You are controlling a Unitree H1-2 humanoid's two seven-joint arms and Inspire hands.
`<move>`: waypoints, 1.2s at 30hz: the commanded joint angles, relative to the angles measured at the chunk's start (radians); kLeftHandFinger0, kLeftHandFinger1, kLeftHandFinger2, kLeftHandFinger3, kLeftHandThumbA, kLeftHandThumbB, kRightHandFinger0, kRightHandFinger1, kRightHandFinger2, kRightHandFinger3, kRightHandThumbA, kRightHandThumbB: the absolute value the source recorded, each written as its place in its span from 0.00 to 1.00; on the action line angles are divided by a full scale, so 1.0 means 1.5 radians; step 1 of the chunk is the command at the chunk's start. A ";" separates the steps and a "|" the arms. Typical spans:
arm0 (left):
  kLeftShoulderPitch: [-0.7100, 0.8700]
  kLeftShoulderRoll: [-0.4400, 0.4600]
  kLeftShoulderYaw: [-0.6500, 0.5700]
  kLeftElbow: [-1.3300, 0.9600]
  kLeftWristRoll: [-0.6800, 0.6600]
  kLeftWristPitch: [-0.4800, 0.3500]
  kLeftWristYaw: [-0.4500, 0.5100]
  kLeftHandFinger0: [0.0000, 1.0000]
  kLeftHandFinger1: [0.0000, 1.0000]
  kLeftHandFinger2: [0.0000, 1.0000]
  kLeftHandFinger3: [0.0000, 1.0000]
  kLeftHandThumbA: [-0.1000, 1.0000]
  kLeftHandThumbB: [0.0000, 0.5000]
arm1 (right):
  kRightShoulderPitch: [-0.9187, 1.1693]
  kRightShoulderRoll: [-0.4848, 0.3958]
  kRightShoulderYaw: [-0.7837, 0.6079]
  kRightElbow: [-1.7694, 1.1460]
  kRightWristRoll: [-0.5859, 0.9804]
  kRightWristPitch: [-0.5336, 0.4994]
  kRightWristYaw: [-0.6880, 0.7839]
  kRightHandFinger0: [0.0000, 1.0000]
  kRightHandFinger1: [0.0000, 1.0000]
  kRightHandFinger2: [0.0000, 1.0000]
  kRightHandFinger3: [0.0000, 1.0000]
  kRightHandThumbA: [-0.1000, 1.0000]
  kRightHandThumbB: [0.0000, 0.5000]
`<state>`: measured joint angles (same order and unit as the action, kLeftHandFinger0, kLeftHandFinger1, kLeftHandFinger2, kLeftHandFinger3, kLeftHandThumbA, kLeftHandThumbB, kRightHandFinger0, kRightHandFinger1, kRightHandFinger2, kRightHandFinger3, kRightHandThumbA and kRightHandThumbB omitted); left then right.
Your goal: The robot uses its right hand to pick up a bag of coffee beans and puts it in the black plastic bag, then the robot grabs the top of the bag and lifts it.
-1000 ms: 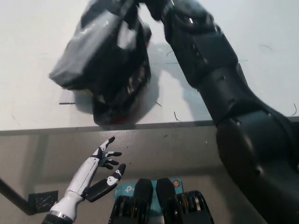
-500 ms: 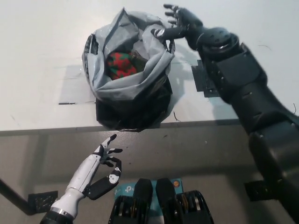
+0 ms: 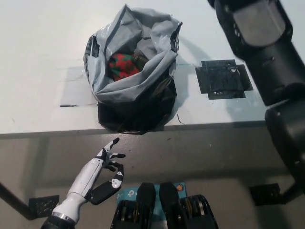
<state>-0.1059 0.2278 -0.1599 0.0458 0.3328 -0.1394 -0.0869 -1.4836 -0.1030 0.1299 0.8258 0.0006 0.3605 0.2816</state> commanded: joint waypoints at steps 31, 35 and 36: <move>-0.113 0.000 0.047 0.033 -0.131 0.005 -0.043 1.00 1.00 1.00 1.00 1.00 0.70 | 0.607 -0.258 -0.345 -1.184 0.207 0.000 -0.048 1.00 1.00 1.00 1.00 1.00 0.76; -0.112 0.009 0.042 0.039 -0.140 -0.012 -0.056 1.00 1.00 1.00 1.00 1.00 0.57 | 0.717 -0.190 -0.266 -1.184 0.154 -0.148 -0.045 1.00 1.00 1.00 1.00 1.00 0.61; -0.112 0.011 0.041 0.040 -0.140 -0.014 -0.058 1.00 1.00 1.00 1.00 1.00 0.53 | 0.739 -0.180 -0.254 -1.184 0.149 -0.162 -0.040 1.00 1.00 1.00 1.00 1.00 0.64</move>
<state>-0.1720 0.2243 -0.1439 0.1225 0.2850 -0.1363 -0.1021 -0.6876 -0.3818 -0.1239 -0.3422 0.0611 0.4512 0.3096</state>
